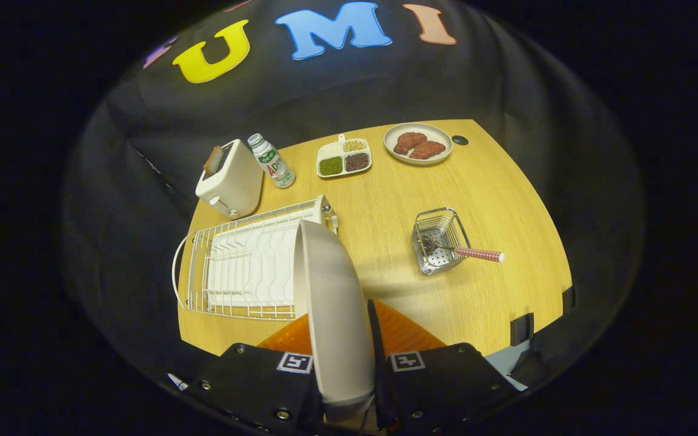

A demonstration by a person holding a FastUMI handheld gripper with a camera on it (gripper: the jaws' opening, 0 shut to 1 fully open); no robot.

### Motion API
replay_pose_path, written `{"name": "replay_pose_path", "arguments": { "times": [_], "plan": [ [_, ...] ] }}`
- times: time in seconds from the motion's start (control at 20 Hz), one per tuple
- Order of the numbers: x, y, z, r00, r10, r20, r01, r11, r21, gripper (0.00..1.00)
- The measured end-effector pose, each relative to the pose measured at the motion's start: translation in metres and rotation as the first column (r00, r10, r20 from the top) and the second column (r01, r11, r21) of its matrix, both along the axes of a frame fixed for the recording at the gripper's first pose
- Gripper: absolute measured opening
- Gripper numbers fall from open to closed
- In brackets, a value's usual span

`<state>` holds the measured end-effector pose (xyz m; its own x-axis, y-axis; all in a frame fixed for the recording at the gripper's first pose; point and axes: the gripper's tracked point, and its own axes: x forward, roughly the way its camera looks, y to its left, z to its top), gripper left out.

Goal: Take the plate from the dish rack, then take the spoon from the basket and place it into the plate.

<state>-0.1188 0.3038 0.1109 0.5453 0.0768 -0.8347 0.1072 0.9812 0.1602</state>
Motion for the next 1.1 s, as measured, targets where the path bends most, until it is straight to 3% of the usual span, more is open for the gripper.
{"name": "replay_pose_path", "arguments": {
  "times": [0.3,0.7,1.1],
  "plan": [
    [-0.023,-0.043,-0.024,1.000,-0.007,-0.015,0.009,0.995,0.095,0.32],
    [-0.032,-0.087,-0.106,0.998,-0.022,-0.056,0.032,0.984,0.178,0.31],
    [-0.018,-0.085,-0.151,0.999,0.018,0.038,-0.029,0.950,0.310,0.31]
  ]
}}
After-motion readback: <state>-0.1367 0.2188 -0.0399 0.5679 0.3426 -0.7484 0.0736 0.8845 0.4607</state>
